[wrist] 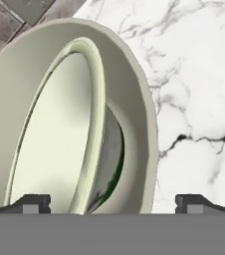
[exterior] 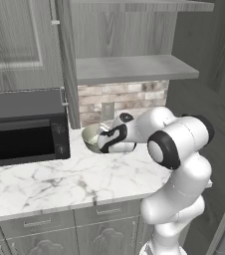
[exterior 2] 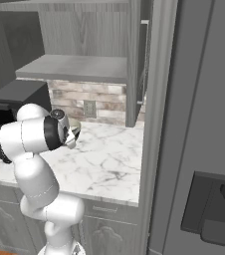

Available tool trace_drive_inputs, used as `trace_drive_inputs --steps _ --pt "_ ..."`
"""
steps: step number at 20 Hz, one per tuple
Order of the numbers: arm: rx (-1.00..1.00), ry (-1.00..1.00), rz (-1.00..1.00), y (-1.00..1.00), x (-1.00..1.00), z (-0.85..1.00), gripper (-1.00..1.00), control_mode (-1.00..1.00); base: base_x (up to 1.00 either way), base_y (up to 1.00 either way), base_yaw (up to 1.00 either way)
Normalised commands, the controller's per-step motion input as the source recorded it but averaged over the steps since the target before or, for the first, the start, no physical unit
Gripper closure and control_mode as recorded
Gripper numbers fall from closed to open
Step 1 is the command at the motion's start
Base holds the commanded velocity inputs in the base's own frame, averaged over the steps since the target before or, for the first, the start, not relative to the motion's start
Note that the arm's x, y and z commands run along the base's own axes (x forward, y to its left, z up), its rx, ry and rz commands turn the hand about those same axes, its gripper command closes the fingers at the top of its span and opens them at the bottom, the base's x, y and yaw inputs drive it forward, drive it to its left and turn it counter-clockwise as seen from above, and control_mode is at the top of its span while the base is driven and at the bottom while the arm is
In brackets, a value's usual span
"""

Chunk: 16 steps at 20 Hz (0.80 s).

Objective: Pick up the bowls on the counter and stack them on top of one another in the open cabinet. Place the smaller bowl on top of the larger bowl.

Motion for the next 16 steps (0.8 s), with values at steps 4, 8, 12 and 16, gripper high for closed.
trace_drive_inputs --steps 4,8,12,16 --pt "-0.01 0.00 0.00 0.00 0.01 -0.07 -1.00 -1.00 0.00 0.00 0.00" --pt "0.00 0.00 0.00 0.00 0.00 0.00 1.00 -1.00 0.00 0.00 0.00" --pt "0.00 0.00 0.00 0.00 0.00 0.00 1.00 -1.00 0.00 0.00 0.00" --pt "0.00 0.00 0.00 0.00 0.00 0.00 1.00 -1.00 0.00 0.00 0.00"
